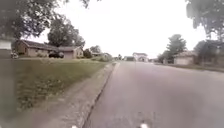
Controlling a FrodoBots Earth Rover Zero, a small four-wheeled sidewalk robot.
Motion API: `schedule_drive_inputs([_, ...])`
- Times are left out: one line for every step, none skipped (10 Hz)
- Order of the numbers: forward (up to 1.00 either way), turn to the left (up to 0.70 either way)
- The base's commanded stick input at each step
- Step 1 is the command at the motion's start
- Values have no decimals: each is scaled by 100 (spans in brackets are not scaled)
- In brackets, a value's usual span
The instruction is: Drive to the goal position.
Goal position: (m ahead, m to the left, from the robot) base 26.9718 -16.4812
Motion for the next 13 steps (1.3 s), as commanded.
schedule_drive_inputs([100, 0])
schedule_drive_inputs([100, 0])
schedule_drive_inputs([100, -40])
schedule_drive_inputs([100, -40])
schedule_drive_inputs([100, -40])
schedule_drive_inputs([100, -40])
schedule_drive_inputs([100, -40])
schedule_drive_inputs([100, -4])
schedule_drive_inputs([100, 0])
schedule_drive_inputs([100, 0])
schedule_drive_inputs([100, 0])
schedule_drive_inputs([100, 0])
schedule_drive_inputs([100, 0])
